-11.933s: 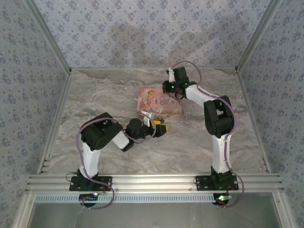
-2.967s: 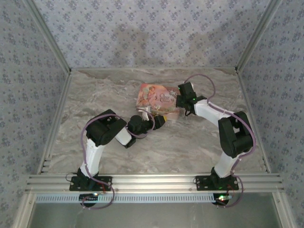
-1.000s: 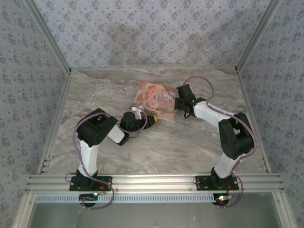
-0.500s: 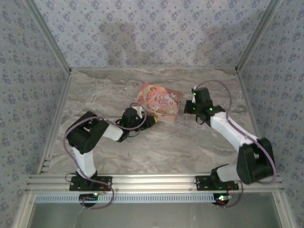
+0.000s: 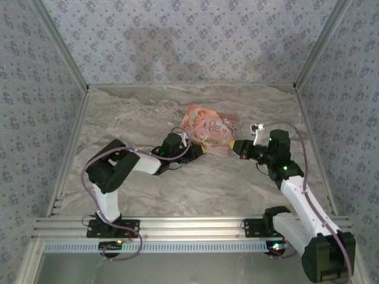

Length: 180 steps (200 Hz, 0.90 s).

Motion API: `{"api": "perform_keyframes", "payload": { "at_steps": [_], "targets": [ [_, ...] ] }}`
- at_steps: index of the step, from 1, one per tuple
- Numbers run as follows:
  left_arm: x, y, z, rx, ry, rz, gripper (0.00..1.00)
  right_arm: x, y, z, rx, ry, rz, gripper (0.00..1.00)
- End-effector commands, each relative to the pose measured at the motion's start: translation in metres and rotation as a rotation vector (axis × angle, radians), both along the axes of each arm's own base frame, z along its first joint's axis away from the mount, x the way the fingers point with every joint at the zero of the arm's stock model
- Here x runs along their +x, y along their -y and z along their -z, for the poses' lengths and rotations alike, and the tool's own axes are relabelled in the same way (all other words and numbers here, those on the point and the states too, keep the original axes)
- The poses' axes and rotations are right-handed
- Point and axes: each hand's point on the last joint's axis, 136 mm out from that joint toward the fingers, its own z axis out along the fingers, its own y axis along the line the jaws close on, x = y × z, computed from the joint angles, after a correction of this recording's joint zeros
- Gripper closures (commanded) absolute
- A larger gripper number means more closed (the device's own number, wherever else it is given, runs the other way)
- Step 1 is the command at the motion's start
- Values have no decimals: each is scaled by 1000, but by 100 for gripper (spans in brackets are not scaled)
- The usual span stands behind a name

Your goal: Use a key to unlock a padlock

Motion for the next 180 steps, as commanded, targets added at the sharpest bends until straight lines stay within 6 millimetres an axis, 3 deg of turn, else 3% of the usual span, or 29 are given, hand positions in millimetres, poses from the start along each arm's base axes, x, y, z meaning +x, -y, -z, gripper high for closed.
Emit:
{"api": "perform_keyframes", "payload": {
  "at_steps": [1, 21, 59, 107, 144, 180],
  "targets": [
    [5, 13, -15, -80, -28, -18, 89, -26, -15, -17, 133, 9, -121, 100],
    [8, 16, -18, -97, -32, -31, 89, -36, -15, -18, 178, 2, -121, 100],
    [11, 22, -27, -141, -43, -45, 89, -44, -14, -1, 202, -75, -95, 100],
    [14, 27, -40, -171, -57, -41, 88, -36, -8, 34, 229, -182, 12, 100],
    [15, 29, -46, -175, -59, -35, 87, -26, -8, 72, 250, -289, 107, 100],
    [16, 31, -49, -183, -60, -36, 87, -17, -17, 88, 251, -328, 149, 100]
  ]
}}
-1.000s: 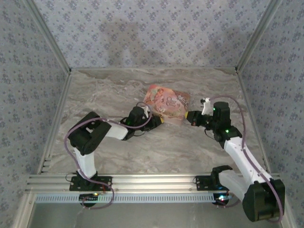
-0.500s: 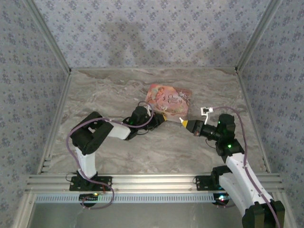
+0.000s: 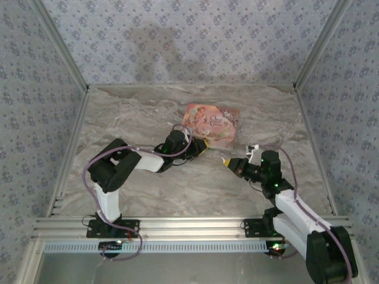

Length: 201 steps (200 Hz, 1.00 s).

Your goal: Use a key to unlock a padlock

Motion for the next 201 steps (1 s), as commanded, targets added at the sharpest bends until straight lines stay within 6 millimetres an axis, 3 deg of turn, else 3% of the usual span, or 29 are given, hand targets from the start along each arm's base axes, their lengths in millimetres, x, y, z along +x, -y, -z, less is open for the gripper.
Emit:
{"api": "perform_keyframes", "payload": {
  "at_steps": [1, 42, 86, 151, 201],
  "targets": [
    [2, 16, -29, -82, 32, 34, 87, 16, -3, -7, 22, 38, 70, 100],
    [2, 16, -30, -86, 31, 35, 87, 24, -11, 6, 40, -23, 107, 100],
    [2, 17, -32, -93, 33, 35, 87, 27, -24, 8, 67, -45, 88, 100],
    [1, 14, -30, -97, 34, 29, 86, 23, -26, -8, 80, -12, 81, 100],
    [0, 13, -29, -106, 31, 28, 86, 26, -29, -33, 95, 27, 73, 100]
  ]
}}
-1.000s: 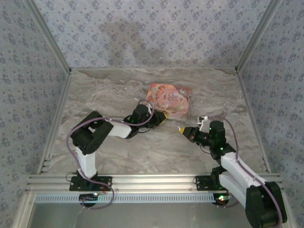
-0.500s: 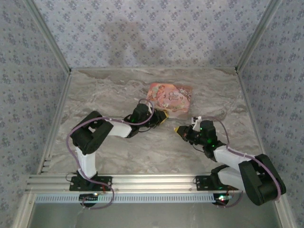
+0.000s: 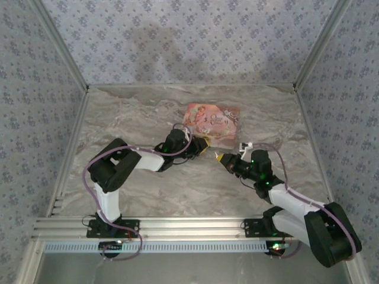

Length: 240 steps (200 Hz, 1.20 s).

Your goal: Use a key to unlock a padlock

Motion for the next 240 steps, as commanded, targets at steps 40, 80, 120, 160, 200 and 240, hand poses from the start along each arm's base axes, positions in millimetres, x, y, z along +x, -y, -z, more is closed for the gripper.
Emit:
{"api": "perform_keyframes", "payload": {
  "at_steps": [40, 80, 120, 160, 200, 240],
  "targets": [
    [-2, 11, -23, -89, 42, 31, 86, 11, -4, -21, 12, 13, 12, 100],
    [-1, 10, -25, -93, 40, 26, 86, 14, -6, -22, 16, -4, 12, 100],
    [1, 12, -37, -97, 57, 30, 86, 14, -4, -16, 17, -22, 17, 100],
    [4, 14, -47, -107, 68, 31, 86, 16, -4, -2, 5, -42, 22, 100],
    [5, 15, -51, -118, 70, 26, 86, 20, -10, 9, 11, -60, 9, 100],
    [4, 15, -51, -123, 67, 25, 86, 25, -12, 12, 6, -60, 11, 100]
  ]
}}
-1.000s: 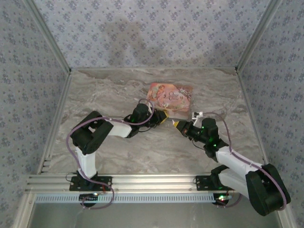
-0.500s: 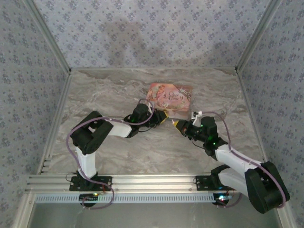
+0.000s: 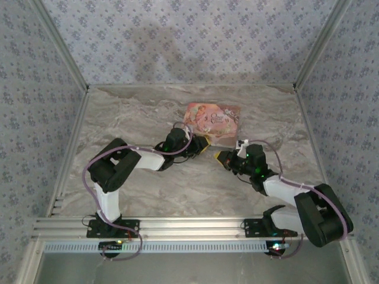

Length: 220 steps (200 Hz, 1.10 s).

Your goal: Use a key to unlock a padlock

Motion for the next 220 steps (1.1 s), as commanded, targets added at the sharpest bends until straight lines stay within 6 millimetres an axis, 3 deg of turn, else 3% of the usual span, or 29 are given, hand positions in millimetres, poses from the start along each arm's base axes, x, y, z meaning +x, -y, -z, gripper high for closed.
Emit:
{"api": "perform_keyframes", "payload": {
  "at_steps": [1, 220],
  "targets": [
    [1, 12, -45, -109, 64, 30, 86, 6, -4, -9, 21, 33, 3, 100],
    [-2, 12, -42, -124, 59, 36, 86, 24, -19, -10, 60, 28, -15, 100]
  ]
}}
